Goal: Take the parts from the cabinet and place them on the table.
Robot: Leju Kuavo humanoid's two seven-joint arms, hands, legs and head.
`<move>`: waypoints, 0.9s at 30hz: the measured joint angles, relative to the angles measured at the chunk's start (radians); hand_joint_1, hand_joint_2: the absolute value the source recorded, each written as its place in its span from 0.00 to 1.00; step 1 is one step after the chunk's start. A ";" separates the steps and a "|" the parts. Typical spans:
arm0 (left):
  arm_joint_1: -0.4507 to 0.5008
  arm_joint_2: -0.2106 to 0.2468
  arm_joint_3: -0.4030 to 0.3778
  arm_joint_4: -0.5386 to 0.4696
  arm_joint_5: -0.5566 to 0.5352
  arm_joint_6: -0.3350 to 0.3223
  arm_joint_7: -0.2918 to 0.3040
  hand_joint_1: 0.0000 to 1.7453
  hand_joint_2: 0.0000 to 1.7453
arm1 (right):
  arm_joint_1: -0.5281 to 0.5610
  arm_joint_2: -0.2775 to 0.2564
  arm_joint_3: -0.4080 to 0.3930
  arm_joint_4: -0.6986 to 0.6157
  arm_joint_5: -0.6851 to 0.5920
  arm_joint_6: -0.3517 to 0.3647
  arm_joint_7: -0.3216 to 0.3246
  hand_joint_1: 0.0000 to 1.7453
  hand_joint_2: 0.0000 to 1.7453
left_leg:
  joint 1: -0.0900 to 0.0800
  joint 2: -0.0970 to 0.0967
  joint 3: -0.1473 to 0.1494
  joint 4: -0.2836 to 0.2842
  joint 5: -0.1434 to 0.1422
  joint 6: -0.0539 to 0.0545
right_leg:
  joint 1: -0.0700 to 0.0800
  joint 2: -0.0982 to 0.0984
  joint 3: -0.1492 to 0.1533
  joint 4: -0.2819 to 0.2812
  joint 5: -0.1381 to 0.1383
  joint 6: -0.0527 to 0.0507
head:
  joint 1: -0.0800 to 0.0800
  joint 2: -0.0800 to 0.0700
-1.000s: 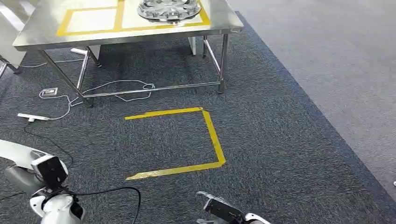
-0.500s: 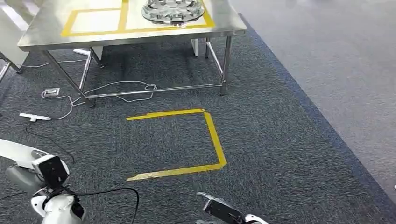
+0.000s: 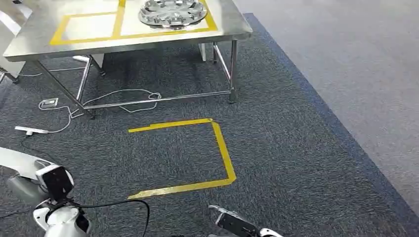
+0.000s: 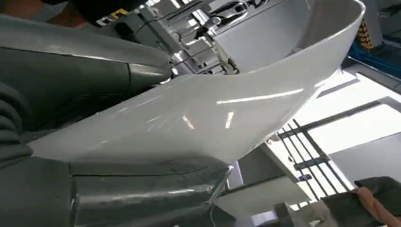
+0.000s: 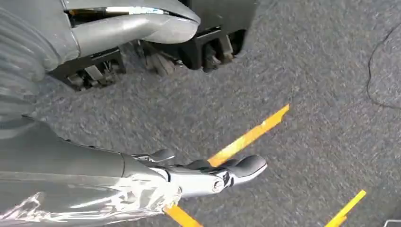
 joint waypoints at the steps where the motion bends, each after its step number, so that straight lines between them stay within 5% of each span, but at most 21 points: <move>1: 0.000 0.001 0.000 0.000 0.003 0.000 0.000 1.00 1.00 | 0.001 0.000 0.000 0.000 -0.001 0.000 0.000 0.00 1.00 | -0.007 0.001 0.018 -0.067 0.043 0.011 | 0.000 0.000 -0.001 -0.004 -0.013 0.003 | 0.000 0.000; 4: -0.004 0.001 -0.001 0.000 0.006 0.000 0.000 1.00 1.00 | -0.003 0.000 0.000 0.002 -0.002 0.000 0.000 0.00 1.00 | -0.021 0.002 0.057 -0.120 -0.021 0.019 | 0.000 -0.006 0.006 -0.016 -0.027 0.020 | 0.000 0.000; 6: -0.002 0.000 -0.002 0.000 0.006 0.000 0.000 1.00 1.00 | -0.004 0.000 0.001 0.002 -0.001 0.000 0.000 0.00 1.00 | -0.016 -0.002 0.072 -0.136 -0.023 0.026 | 0.001 -0.015 0.035 -0.020 -0.023 0.035 | -0.004 0.000; 7: 0.000 -0.001 -0.002 0.000 0.006 0.000 0.000 1.00 1.00 | -0.005 0.000 0.001 0.001 -0.002 0.000 0.000 0.00 1.00 | -0.011 -0.006 0.086 -0.143 -0.024 0.027 | 0.000 -0.015 0.021 -0.005 -0.035 0.038 | -0.001 0.000; 8: -0.001 -0.002 -0.002 0.000 0.006 0.000 0.000 1.00 1.00 | -0.009 0.000 0.002 0.001 -0.003 0.000 0.000 0.00 1.00 | -0.010 -0.006 0.096 -0.144 -0.031 0.034 | 0.001 -0.014 -0.007 0.048 -0.041 0.040 | 0.005 -0.001; 11: 0.000 -0.002 -0.003 0.000 0.002 0.000 0.000 1.00 1.00 | -0.007 -0.001 0.002 0.002 -0.002 0.000 0.000 0.00 1.00 | -0.015 -0.005 0.119 -0.143 -0.052 0.036 | 0.000 -0.014 -0.171 0.266 -0.105 0.047 | 0.008 0.000; 12: 0.000 -0.002 -0.003 0.000 -0.002 0.000 0.000 1.00 1.00 | -0.004 -0.001 0.002 0.003 -0.002 0.000 0.001 0.00 1.00 | -0.016 -0.006 0.129 -0.143 -0.061 0.036 | 0.001 -0.014 -0.205 0.288 -0.108 0.046 | 0.008 0.000; 14: 0.001 -0.003 -0.002 0.000 -0.020 0.000 0.000 1.00 1.00 | -0.001 -0.001 0.003 0.004 -0.003 0.001 0.000 0.00 1.00 | -0.021 -0.009 0.156 -0.143 -0.081 0.037 | 0.004 -0.014 -0.212 0.214 -0.038 0.038 | 0.007 0.000; 16: 0.001 -0.004 -0.002 0.000 -0.027 0.000 0.000 1.00 1.00 | -0.002 -0.001 0.005 0.004 -0.003 0.001 0.000 0.00 1.00 | -0.021 -0.009 0.189 -0.144 -0.104 0.035 | 0.014 -0.013 -0.165 0.037 0.114 0.024 | 0.007 0.000; 17: 0.002 -0.004 -0.002 0.000 -0.027 0.000 0.000 1.00 1.00 | -0.002 -0.002 0.005 0.006 -0.003 0.001 0.001 0.00 1.00 | -0.021 -0.008 0.195 -0.146 -0.110 0.032 | 0.020 -0.012 -0.162 0.031 0.122 0.016 | 0.004 0.000; 18: 0.001 -0.005 -0.002 0.000 -0.028 0.000 0.000 1.00 1.00 | -0.004 -0.002 0.005 0.006 -0.003 0.001 0.000 0.00 1.00 | -0.020 -0.010 0.191 -0.146 -0.113 0.026 | 0.023 -0.011 -0.169 0.009 0.101 0.011 | 0.006 0.000; 19: 0.002 -0.004 -0.001 0.000 -0.028 0.000 0.000 1.00 1.00 | -0.003 -0.002 0.005 0.006 -0.003 0.001 0.002 0.00 1.00 | -0.020 -0.009 0.192 -0.147 -0.118 0.019 | 0.024 -0.011 -0.157 0.014 0.133 0.002 | 0.006 0.000; 20: 0.002 -0.004 -0.001 0.000 -0.028 0.000 0.000 1.00 1.00 | -0.003 -0.004 0.006 0.006 -0.003 0.001 0.001 0.00 1.00 | -0.020 -0.009 0.197 -0.142 -0.115 0.015 | 0.024 -0.010 -0.155 0.007 0.128 -0.004 | 0.005 0.000; 22: 0.001 -0.003 -0.001 -0.002 -0.028 0.000 0.000 1.00 1.00 | -0.004 -0.003 0.007 0.006 -0.003 0.000 0.001 0.00 1.00 | -0.021 -0.009 0.202 -0.147 -0.112 0.021 | 0.022 -0.007 -0.146 0.001 0.137 0.009 | -0.003 0.000; 27: 0.000 -0.003 -0.001 -0.003 -0.028 0.000 0.000 1.00 1.00 | -0.005 -0.003 0.008 0.007 -0.004 0.001 0.001 0.00 1.00 | -0.021 -0.008 0.208 -0.160 -0.119 0.018 | 0.023 -0.003 -0.146 0.001 0.126 0.005 | -0.005 0.000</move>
